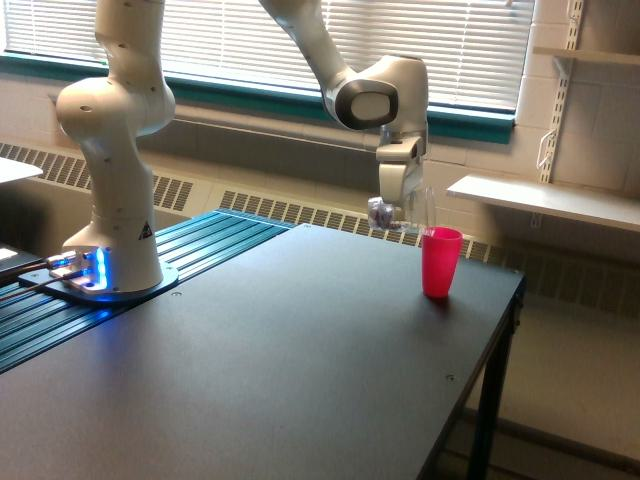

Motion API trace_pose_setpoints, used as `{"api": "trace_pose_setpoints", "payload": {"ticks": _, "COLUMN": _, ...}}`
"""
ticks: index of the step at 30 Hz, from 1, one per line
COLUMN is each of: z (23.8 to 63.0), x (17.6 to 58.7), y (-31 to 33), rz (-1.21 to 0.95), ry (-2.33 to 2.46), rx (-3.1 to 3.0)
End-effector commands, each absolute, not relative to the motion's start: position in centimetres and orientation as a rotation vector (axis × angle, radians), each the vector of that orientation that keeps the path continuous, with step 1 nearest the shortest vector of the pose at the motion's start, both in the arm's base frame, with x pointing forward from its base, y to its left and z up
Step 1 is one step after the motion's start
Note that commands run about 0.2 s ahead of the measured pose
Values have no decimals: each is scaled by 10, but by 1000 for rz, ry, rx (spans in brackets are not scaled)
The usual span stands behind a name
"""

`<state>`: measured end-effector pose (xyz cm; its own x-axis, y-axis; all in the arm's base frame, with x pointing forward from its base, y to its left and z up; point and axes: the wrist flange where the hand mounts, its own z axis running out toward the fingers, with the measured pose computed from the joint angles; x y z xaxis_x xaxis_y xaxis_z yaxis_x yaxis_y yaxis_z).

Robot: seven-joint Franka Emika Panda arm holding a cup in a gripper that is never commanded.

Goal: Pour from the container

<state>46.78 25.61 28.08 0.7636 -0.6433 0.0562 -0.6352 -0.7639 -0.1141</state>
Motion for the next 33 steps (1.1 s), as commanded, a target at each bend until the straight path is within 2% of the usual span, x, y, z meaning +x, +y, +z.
{"api": "trace_pose_setpoints", "payload": {"ticks": 1, "z": 286, "x": 474, "y": 262, "rz": -148, "ry": 1096, "rx": -2848}}
{"api": "trace_pose_setpoints", "payload": {"ticks": 22, "z": 298, "x": 462, "y": 298, "rz": -83, "ry": 1043, "rx": -2845}}
{"api": "trace_pose_setpoints", "payload": {"ticks": 33, "z": 312, "x": 487, "y": 284, "rz": -15, "ry": 1167, "rx": -2830}}
